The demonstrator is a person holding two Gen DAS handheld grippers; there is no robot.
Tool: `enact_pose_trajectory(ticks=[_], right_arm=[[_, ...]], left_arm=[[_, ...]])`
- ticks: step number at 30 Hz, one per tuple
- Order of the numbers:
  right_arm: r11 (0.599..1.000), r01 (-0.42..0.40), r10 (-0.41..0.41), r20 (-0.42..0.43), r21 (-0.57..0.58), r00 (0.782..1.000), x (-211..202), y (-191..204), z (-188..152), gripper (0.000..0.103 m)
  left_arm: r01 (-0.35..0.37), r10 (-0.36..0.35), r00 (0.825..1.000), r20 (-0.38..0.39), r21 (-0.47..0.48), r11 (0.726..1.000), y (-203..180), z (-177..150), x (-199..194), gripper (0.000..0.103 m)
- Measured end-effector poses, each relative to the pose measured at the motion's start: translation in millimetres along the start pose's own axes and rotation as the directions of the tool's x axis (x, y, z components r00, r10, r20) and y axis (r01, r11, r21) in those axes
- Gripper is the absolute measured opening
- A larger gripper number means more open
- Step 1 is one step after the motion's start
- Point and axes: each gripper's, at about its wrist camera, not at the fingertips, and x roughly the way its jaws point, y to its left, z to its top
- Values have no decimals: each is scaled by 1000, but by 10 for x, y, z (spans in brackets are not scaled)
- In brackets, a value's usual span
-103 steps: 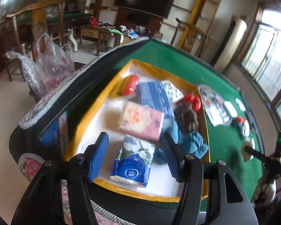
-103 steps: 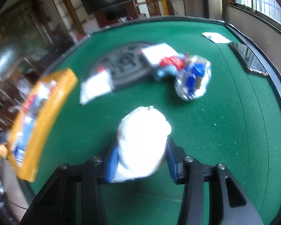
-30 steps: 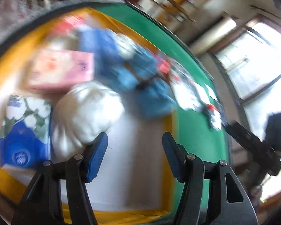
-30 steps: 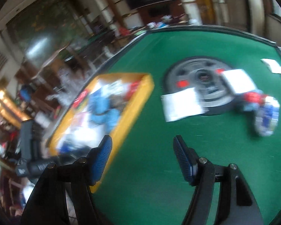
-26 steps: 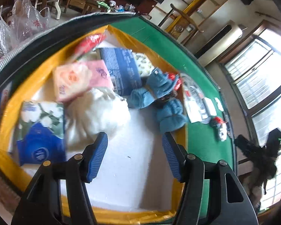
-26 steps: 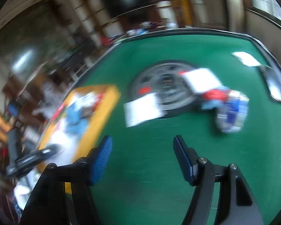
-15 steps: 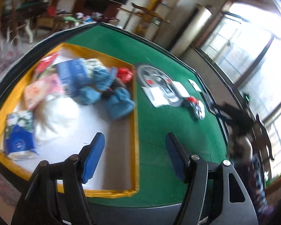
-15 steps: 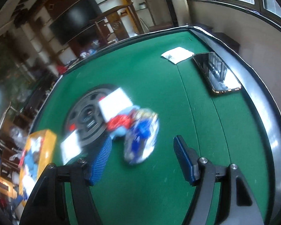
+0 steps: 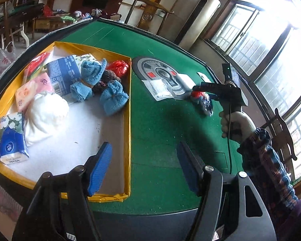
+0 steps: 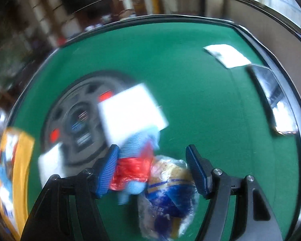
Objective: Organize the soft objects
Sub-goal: 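Grasp the clear bag with blue packaging with the right gripper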
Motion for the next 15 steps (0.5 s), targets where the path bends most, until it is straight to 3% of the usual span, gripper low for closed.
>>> enact_pose_trajectory(ticks=[6, 9, 12, 15], right_arm=[[969, -100, 75, -116, -225, 990, -195, 497, -747, 62], [941, -237, 205, -147, -242, 968, -459, 554, -1098, 61], [947, -266, 260, -56, -179, 964, -778, 347, -1233, 64], [966, -227, 230, 9, -120, 973, -953, 78, -1316, 68]], left_arm=[[27, -27, 1000, -16, 7, 1000, -39, -19, 73, 66], [40, -40, 999, -34, 15, 999, -89, -46, 132, 66], [51, -50, 998, -46, 21, 999, -159, -77, 162, 66], [51, -49, 997, -55, 40, 998, -256, -105, 175, 66]])
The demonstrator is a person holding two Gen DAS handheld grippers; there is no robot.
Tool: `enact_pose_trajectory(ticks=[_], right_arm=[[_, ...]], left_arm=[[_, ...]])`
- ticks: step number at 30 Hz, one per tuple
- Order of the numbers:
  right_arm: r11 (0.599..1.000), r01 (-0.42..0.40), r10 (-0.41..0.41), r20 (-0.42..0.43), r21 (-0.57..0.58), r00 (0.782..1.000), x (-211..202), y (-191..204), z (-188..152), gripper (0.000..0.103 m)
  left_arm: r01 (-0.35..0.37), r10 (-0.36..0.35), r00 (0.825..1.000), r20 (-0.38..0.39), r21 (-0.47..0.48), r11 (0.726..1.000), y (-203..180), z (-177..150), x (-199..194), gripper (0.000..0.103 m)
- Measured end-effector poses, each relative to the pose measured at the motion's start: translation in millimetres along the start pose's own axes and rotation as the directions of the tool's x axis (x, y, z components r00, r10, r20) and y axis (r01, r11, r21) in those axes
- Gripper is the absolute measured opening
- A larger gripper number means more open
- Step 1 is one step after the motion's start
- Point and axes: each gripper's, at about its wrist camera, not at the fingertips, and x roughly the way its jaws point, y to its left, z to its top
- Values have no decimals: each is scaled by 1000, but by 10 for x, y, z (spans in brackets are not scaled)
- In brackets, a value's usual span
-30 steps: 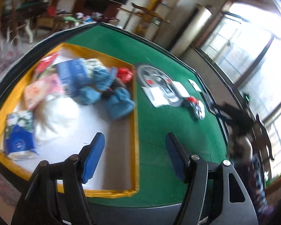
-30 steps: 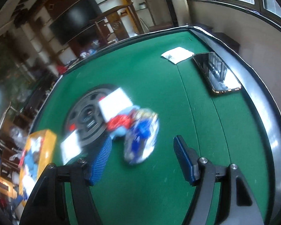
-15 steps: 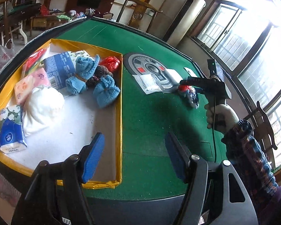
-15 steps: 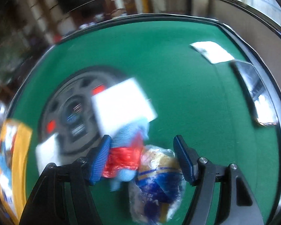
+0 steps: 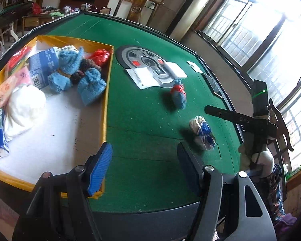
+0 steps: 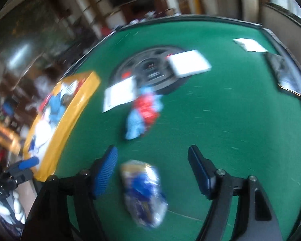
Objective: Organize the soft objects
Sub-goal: 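Grasp the clear bag with blue packaging with the right gripper, then grasp the blue knitted cloth tied with red with the left gripper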
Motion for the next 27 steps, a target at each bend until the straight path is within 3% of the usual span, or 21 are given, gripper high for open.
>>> enact_pose_trajectory(ticks=[5, 9, 13, 15, 16, 21, 22, 25, 27], right_arm=[[999, -28, 29, -38, 25, 999, 3, -74, -201, 68], [999, -32, 30, -65, -28, 997, 143, 62, -248, 68], [989, 53, -64, -75, -137, 995, 278, 337, -291, 68], [981, 93, -105, -65, -168, 992, 292, 390, -319, 60], [981, 114, -125, -59, -156, 990, 270, 357, -314, 44], [981, 192, -192, 15, 16, 981, 106, -169, -177, 43], [981, 182, -185, 41, 62, 982, 65, -313, -172, 43], [982, 43, -61, 92, 186, 994, -15, -642, -195, 43], [975, 19, -44, 106, 222, 993, -62, -737, -199, 44]], left_arm=[[-1, 1, 1000, -18, 13, 1000, -143, -4, 93, 66], [-15, 16, 999, -29, 21, 1000, -251, 20, 152, 66], [-52, 52, 999, -2, 26, 998, -301, 119, 119, 66], [-61, 60, 998, 13, 22, 998, -316, 197, 124, 66], [-61, 61, 998, 17, 20, 998, -319, 235, 139, 66], [-81, 81, 997, 4, 17, 997, -384, 421, 408, 67], [-86, 86, 996, -7, 18, 996, -413, 449, 491, 67], [-96, 97, 995, -39, 28, 995, -539, 527, 763, 66], [-97, 98, 993, -59, 32, 995, -633, 576, 955, 66]])
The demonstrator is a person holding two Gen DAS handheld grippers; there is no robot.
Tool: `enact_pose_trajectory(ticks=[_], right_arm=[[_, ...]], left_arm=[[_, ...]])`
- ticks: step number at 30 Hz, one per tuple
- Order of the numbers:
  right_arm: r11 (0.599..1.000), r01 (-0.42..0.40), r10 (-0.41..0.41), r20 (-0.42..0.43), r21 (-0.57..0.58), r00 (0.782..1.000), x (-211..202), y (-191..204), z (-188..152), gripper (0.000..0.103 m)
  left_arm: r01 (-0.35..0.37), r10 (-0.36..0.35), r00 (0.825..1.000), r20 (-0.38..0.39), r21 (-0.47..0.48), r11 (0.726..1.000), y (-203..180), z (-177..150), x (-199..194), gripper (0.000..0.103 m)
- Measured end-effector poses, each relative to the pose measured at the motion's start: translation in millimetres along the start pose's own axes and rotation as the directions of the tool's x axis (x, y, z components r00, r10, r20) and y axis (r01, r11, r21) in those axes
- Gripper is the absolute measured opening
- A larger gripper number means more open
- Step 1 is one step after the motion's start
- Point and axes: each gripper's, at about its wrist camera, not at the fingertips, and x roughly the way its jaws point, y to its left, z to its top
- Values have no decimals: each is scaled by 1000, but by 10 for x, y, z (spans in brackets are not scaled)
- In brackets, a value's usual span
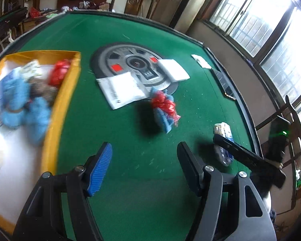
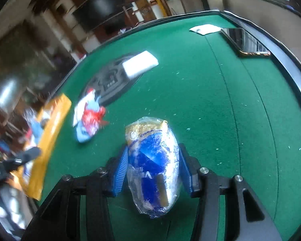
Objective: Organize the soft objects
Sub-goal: 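Grasp the blue knitted cloth tied with red with the left gripper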
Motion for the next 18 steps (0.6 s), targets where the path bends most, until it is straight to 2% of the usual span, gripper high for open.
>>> enact_pose_trajectory(ticks=[6, 11, 13, 14, 15, 17, 18], right_arm=[[1000, 2, -2, 9, -1, 1000, -62, -24, -26, 44], [1000, 1, -1, 9, -3, 1000, 4, 13, -11, 44], [1000, -3, 3, 8, -2, 1000, 10, 8, -7, 44], [1000, -5, 5, 8, -1, 1000, 9, 6, -5, 44], [1000, -6, 6, 8, -2, 1000, 18, 0, -2, 44], [1000, -6, 6, 9, -4, 1000, 24, 0, 1, 44], [1000, -5, 5, 8, -6, 1000, 27, 3, 2, 44]], left_arm=[[-11, 12, 1000, -29, 27, 1000, -300, 211, 521, 66], [-130, 127, 992, 29, 148, 980, -494, 350, 820, 66], [-133, 131, 991, 18, 192, 972, -539, 370, 910, 66], [-129, 129, 992, 16, 220, 967, -565, 361, 938, 57], [-132, 133, 991, 15, 245, 961, -586, 335, 955, 40], [-143, 141, 990, 27, 280, 949, -615, 285, 933, 33], [-123, 122, 992, 20, 277, 953, -597, 264, 904, 33]])
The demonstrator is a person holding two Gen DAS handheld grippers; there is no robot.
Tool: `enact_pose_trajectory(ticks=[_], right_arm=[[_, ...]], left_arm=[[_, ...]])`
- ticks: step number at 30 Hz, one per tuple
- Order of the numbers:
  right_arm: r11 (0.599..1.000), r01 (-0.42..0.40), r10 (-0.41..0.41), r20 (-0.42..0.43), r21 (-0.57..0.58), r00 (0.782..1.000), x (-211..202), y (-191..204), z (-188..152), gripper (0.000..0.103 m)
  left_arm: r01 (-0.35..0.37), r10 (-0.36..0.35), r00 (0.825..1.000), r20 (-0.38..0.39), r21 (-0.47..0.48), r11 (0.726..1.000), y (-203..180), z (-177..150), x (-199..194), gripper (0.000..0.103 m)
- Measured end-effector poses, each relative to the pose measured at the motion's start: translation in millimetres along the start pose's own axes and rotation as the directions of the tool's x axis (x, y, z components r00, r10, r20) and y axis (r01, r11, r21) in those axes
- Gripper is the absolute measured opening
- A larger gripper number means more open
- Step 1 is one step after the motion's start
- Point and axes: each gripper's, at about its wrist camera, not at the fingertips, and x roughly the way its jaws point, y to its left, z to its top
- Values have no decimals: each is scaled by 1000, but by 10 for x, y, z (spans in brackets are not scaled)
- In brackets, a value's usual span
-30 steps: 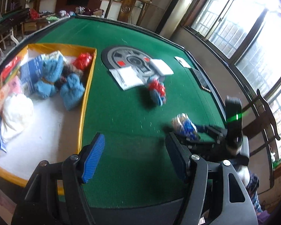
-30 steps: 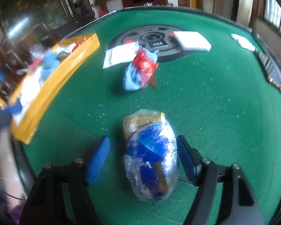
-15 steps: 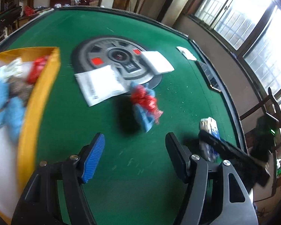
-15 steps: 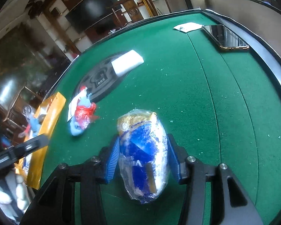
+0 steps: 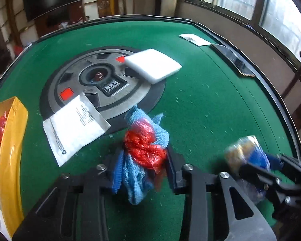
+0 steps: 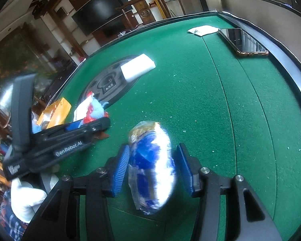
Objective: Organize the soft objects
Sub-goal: 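Grasp the blue knitted cloth tied with red with the left gripper, then carry knitted cloth into yellow box with left gripper while right gripper carries clear bag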
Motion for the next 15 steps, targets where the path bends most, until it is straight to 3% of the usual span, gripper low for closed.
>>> enact_pose_trajectory(ticks=[6, 10, 12, 15], right_arm=[[1000, -11, 11, -3, -21, 1000, 27, 30, 0, 53], [997, 2, -3, -9, -76, 1000, 56, 144, -23, 67], [994, 20, -22, -11, -103, 1000, 77, 199, -35, 71], [994, 24, -25, -11, -106, 1000, 84, 208, -40, 71]], left_arm=[[73, -71, 997, 41, -54, 996, 110, -113, -337, 33], [125, -118, 990, 76, -88, 988, 256, -273, -734, 33], [129, -120, 988, 96, -101, 986, 334, -331, -886, 33], [82, -65, 990, 127, -138, 987, 489, -472, -1160, 33]])
